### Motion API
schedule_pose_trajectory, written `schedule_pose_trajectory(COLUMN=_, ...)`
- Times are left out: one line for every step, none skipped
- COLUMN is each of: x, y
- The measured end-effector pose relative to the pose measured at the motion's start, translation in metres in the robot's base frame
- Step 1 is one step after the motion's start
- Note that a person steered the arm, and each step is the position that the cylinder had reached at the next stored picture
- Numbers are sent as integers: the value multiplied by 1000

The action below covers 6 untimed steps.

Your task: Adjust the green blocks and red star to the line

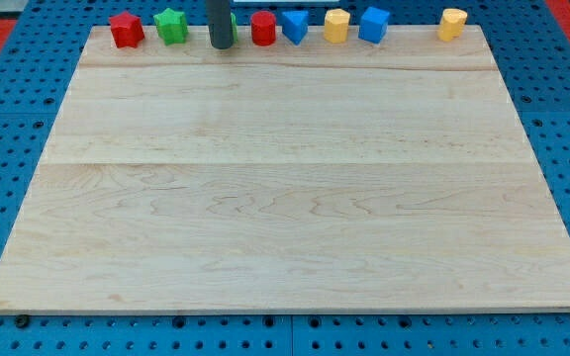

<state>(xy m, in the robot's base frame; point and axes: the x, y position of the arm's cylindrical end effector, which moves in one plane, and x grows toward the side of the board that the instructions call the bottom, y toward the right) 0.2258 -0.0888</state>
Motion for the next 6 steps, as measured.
schedule_pose_trajectory(x=-4, y=6)
schedule_pose_trajectory(x=-7, y=14)
schedule_pose_trajectory(x=19, y=15)
schedule_pose_trajectory(x=29, y=5)
schedule_pose_trajectory(x=45, y=-49)
schedule_pose_trajectory(x=45, y=-70)
